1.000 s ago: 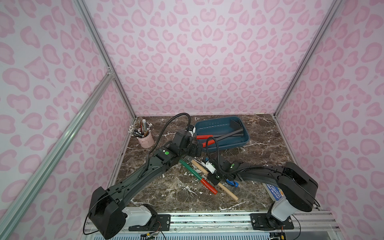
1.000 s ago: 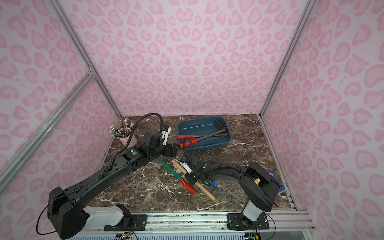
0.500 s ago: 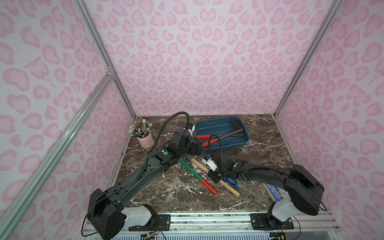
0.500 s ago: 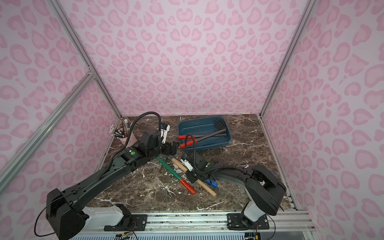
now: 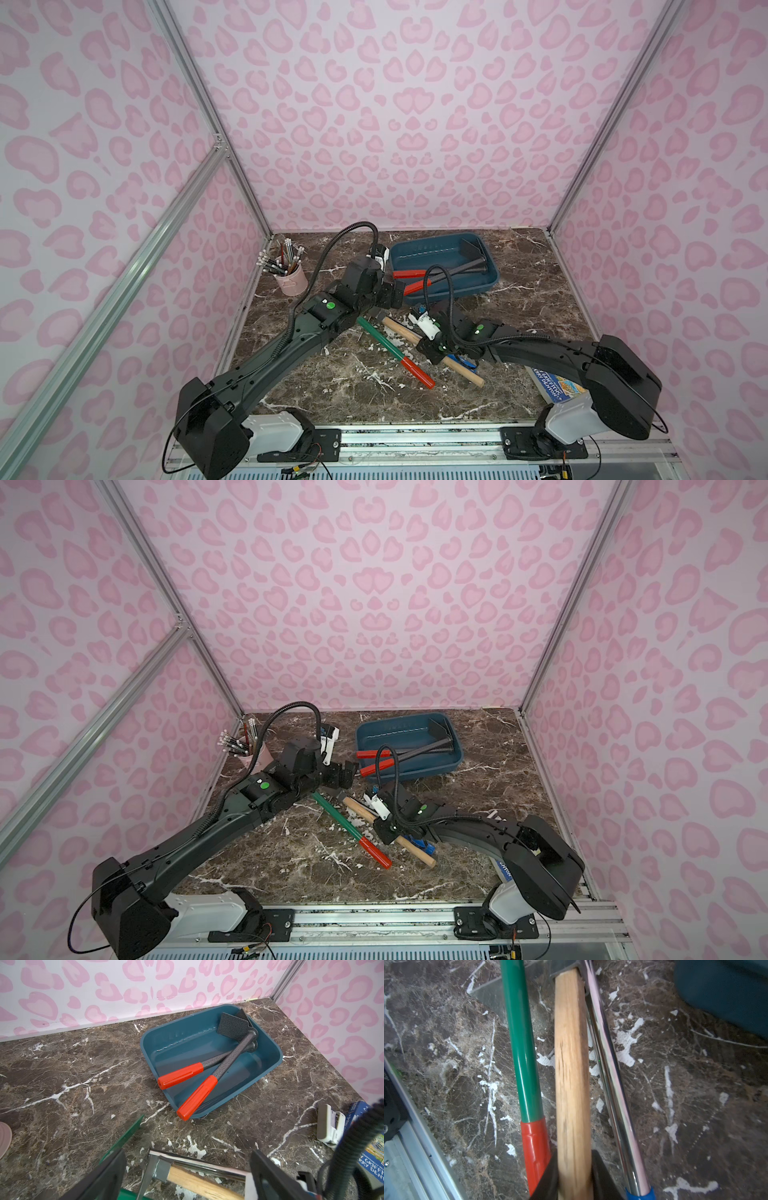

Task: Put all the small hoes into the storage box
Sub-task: Pick up the hoe from the center of the board.

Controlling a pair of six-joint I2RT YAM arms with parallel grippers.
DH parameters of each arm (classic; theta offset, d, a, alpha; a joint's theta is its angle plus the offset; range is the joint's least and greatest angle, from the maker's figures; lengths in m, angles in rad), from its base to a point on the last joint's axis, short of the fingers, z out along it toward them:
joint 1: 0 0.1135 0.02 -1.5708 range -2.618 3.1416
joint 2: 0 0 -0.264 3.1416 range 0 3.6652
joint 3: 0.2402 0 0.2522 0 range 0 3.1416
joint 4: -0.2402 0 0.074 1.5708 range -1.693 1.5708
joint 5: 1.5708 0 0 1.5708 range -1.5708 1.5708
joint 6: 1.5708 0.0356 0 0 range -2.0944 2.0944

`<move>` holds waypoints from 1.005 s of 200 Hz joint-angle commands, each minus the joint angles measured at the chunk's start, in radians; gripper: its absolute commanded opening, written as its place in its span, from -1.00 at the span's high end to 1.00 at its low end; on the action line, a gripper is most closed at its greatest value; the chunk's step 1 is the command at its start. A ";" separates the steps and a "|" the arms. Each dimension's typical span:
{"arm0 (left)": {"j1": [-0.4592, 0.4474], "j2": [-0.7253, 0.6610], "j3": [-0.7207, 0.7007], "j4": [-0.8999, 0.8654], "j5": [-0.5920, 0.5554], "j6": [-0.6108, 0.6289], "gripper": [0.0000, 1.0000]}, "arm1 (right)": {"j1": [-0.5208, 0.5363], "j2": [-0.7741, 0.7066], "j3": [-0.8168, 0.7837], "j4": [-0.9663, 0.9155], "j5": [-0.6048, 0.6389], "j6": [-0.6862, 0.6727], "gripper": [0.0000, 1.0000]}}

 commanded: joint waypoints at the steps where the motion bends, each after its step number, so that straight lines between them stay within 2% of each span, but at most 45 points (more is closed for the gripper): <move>1: 0.002 0.005 0.019 0.047 -0.009 -0.007 -0.93 | -0.008 -0.025 -0.001 0.023 -0.036 0.014 1.00; 97: 0.003 0.035 0.084 0.028 0.010 0.028 -0.93 | -0.095 -0.107 -0.016 0.066 -0.226 0.069 1.00; 162: 0.003 0.051 0.118 -0.010 0.016 0.095 -0.93 | -0.140 -0.116 -0.011 0.128 -0.286 0.149 1.00; 201: 0.003 0.058 0.136 -0.016 0.082 0.135 -0.94 | -0.172 -0.124 -0.016 0.187 -0.329 0.219 1.00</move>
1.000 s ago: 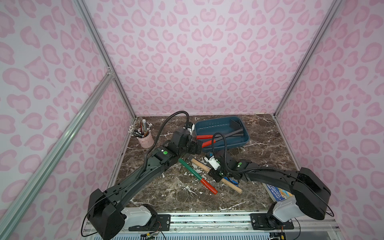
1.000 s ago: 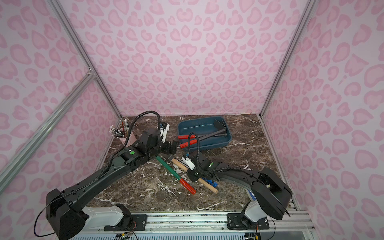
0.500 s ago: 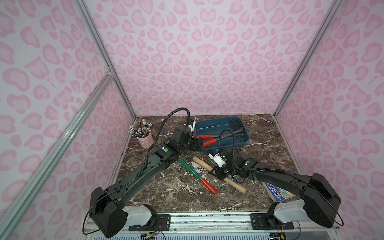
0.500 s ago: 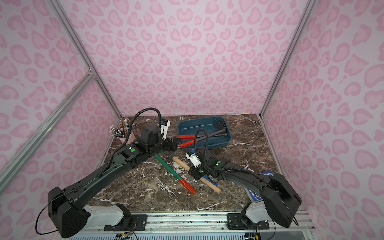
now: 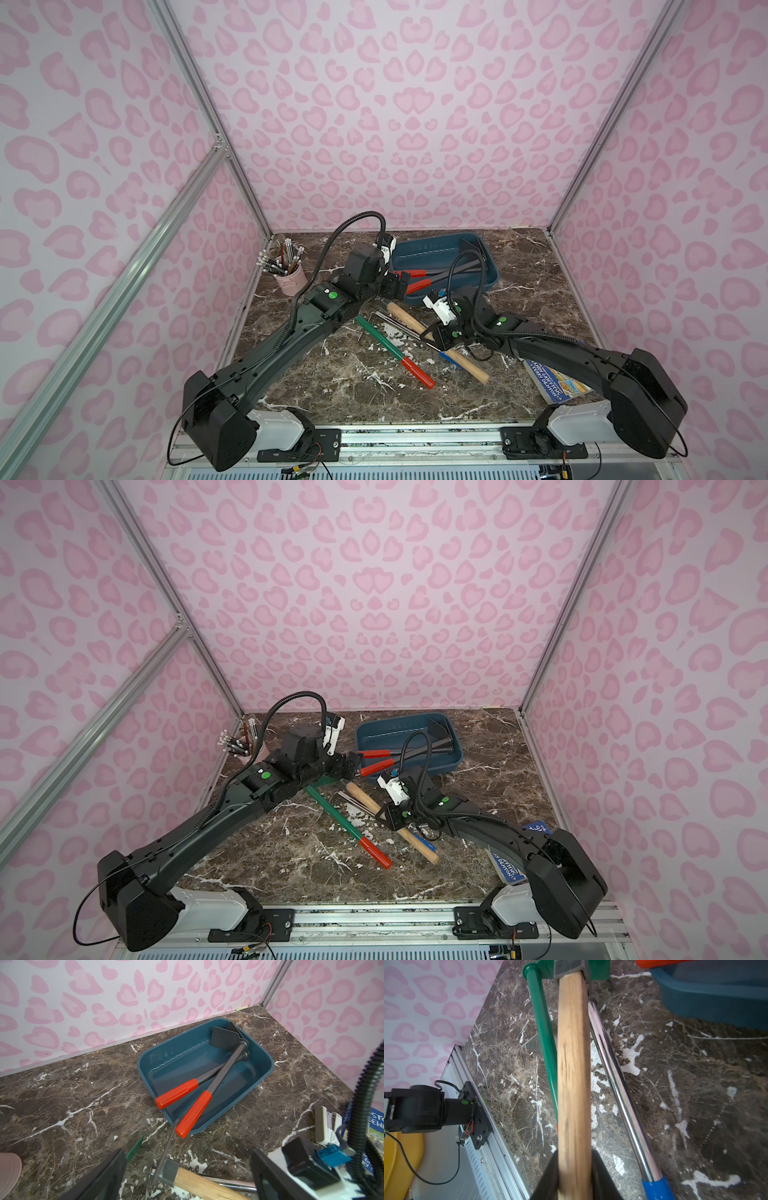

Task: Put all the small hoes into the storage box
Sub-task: Pick up the hoe from the center of the board.

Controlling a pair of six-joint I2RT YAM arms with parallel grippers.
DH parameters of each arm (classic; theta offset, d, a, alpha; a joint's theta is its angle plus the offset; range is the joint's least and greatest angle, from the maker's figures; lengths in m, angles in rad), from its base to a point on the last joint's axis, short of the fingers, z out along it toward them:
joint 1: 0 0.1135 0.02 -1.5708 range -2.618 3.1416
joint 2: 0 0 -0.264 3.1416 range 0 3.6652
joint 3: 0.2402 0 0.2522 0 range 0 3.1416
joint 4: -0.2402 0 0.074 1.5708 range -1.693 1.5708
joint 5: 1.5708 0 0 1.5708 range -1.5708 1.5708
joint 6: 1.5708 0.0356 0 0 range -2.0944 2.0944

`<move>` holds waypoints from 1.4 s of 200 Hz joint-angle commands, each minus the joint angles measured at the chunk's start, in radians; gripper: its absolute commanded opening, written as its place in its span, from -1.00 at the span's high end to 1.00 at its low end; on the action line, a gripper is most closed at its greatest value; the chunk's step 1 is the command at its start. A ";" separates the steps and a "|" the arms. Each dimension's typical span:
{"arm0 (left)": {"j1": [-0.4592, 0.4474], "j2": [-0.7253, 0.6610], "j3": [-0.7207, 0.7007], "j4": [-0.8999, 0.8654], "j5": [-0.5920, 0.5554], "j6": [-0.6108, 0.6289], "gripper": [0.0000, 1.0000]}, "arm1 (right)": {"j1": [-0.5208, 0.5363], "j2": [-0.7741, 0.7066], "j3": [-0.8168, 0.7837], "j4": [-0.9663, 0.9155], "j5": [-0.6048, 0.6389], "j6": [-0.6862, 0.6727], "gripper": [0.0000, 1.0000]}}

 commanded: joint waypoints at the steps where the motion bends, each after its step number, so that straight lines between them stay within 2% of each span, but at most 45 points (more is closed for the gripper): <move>1: 0.001 0.001 0.017 0.007 0.048 0.045 -0.94 | -0.015 -0.014 0.008 0.141 -0.057 0.054 1.00; 75: 0.001 0.034 0.067 -0.058 0.131 0.157 -0.94 | -0.027 -0.002 -0.022 0.269 -0.026 0.183 1.00; 138: 0.001 0.046 0.111 -0.076 0.135 0.164 -0.95 | -0.051 -0.006 -0.075 0.429 0.022 0.348 1.00; 280: 0.000 0.040 0.099 -0.083 0.158 0.160 -0.96 | -0.091 0.026 -0.090 0.613 0.106 0.521 1.00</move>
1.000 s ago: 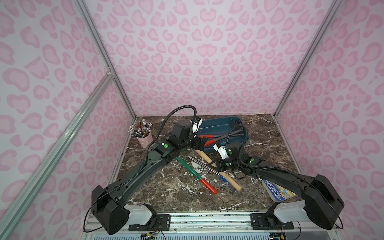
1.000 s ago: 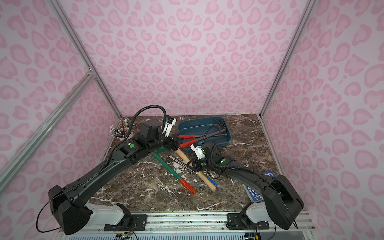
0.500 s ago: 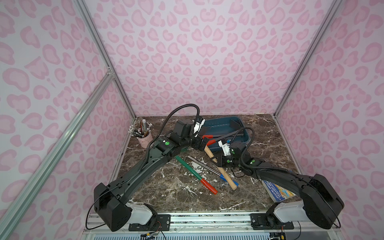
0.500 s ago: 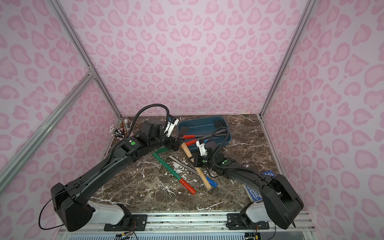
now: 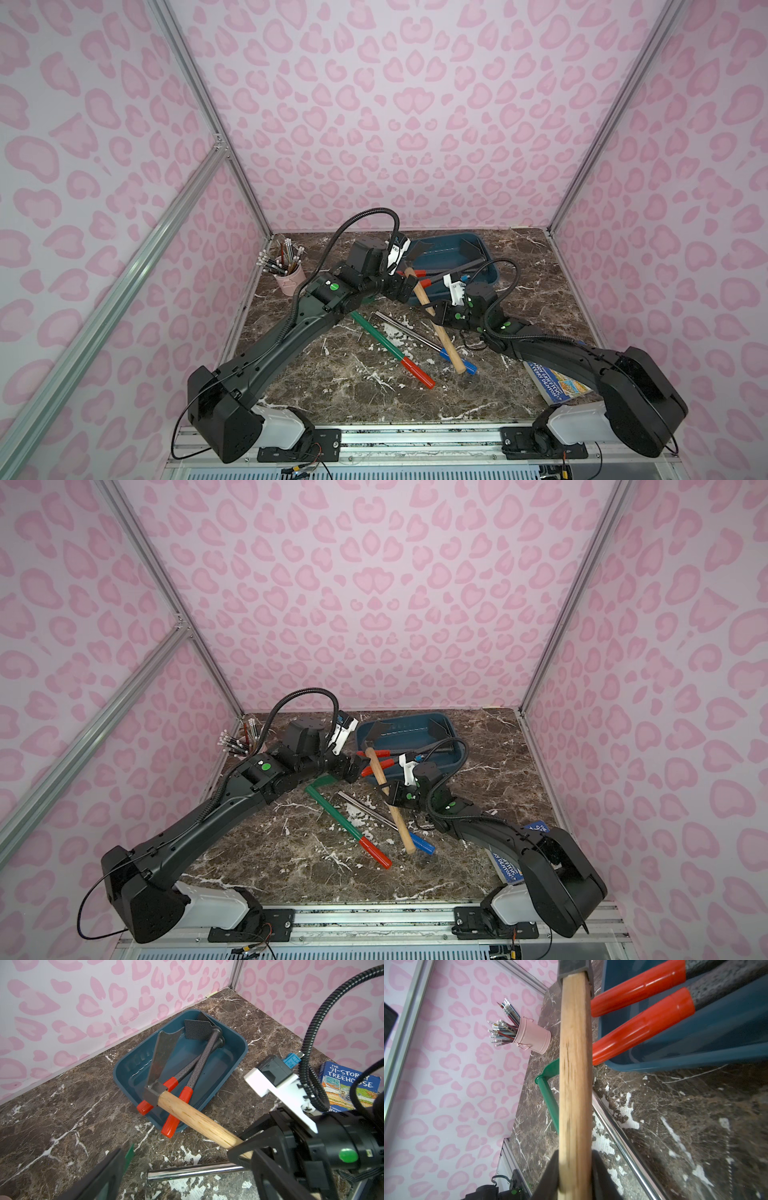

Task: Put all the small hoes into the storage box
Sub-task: Pick up the hoe from the center of the board.

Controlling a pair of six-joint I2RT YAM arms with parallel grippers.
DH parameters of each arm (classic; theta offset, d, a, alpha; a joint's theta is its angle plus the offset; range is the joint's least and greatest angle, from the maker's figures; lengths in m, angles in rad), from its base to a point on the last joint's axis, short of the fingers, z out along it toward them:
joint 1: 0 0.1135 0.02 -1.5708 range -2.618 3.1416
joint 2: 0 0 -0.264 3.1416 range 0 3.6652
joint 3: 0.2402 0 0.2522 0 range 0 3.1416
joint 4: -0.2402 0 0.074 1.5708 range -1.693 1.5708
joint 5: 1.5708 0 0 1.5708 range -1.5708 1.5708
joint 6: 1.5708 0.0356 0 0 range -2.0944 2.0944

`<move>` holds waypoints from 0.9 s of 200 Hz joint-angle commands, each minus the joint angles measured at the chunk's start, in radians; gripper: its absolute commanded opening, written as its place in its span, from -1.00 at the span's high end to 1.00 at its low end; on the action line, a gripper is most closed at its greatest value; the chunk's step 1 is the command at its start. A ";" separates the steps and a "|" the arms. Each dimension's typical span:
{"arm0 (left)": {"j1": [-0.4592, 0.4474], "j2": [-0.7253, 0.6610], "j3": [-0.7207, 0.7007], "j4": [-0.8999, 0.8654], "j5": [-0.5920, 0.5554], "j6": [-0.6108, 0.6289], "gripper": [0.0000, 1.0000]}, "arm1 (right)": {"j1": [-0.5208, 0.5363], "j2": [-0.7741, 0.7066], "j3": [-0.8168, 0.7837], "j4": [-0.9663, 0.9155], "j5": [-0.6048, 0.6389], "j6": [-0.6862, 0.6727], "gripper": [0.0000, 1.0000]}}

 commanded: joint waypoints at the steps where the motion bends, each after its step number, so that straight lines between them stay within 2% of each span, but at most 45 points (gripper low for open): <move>1: 0.000 -0.002 0.001 0.011 0.016 0.008 -0.95 | -0.013 0.013 0.024 0.147 0.021 0.033 1.00; 101: 0.001 0.009 0.009 -0.002 0.105 0.069 -0.95 | -0.028 0.095 0.022 0.315 0.117 0.193 1.00; 180: 0.001 0.035 0.047 -0.042 0.102 0.079 -0.96 | -0.025 0.192 0.038 0.448 0.195 0.311 1.00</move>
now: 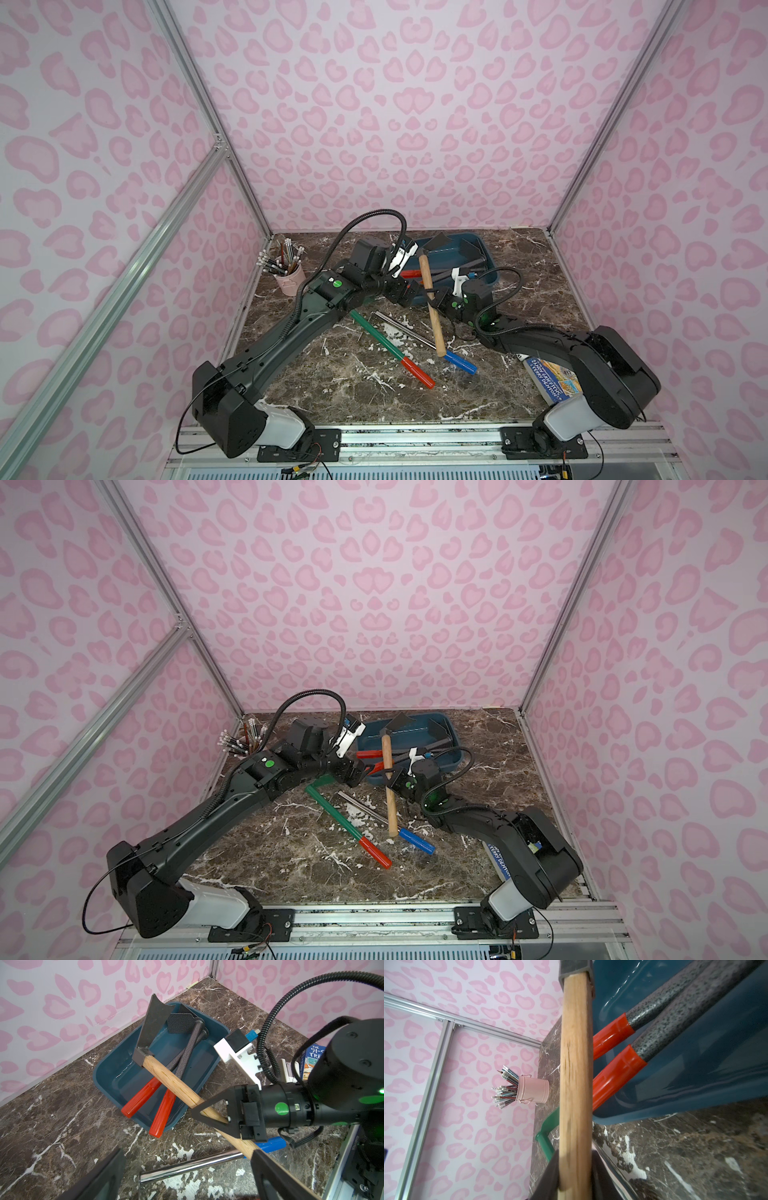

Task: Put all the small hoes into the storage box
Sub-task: Pick up the hoe from the center of the board.

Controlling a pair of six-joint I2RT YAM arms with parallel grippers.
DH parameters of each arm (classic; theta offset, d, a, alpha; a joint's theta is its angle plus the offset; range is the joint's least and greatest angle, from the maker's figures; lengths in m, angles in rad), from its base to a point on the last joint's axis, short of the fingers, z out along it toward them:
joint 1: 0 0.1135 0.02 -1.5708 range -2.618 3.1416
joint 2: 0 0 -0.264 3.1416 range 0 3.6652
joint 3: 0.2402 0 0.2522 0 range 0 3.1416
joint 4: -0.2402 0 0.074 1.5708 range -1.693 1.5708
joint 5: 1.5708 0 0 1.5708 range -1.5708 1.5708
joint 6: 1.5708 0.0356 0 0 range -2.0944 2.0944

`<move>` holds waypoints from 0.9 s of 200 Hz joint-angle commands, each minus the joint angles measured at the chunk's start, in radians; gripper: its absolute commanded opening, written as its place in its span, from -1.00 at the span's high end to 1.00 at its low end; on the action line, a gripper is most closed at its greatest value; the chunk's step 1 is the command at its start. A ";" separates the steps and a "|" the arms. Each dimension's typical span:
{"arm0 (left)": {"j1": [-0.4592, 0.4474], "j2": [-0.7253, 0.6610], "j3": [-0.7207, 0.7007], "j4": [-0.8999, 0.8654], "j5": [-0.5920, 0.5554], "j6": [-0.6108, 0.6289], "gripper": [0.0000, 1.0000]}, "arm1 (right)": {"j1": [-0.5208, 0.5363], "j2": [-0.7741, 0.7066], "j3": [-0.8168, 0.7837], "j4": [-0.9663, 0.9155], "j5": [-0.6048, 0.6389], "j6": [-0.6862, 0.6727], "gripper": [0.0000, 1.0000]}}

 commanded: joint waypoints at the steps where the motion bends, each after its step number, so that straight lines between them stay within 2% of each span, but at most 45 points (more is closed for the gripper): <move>1: 0.001 0.004 0.016 0.001 0.009 0.006 -0.96 | 0.001 0.024 0.032 0.186 0.036 0.036 1.00; 58: 0.000 0.020 -0.016 0.027 0.087 -0.031 -0.96 | 0.009 0.037 0.045 0.219 0.082 0.030 1.00; 102: 0.000 0.015 -0.105 0.122 0.182 -0.131 -1.00 | 0.009 0.017 0.027 0.253 0.122 0.014 1.00; 123: 0.001 0.026 -0.130 0.152 0.230 -0.161 -0.96 | 0.009 0.012 0.021 0.276 0.127 0.016 1.00; 140: 0.001 0.035 -0.144 0.175 0.236 -0.182 -0.96 | 0.011 0.003 0.012 0.294 0.129 0.017 1.00; 180: 0.008 0.107 -0.074 0.202 0.235 -0.235 -0.95 | 0.020 -0.038 -0.032 0.331 0.157 0.001 1.00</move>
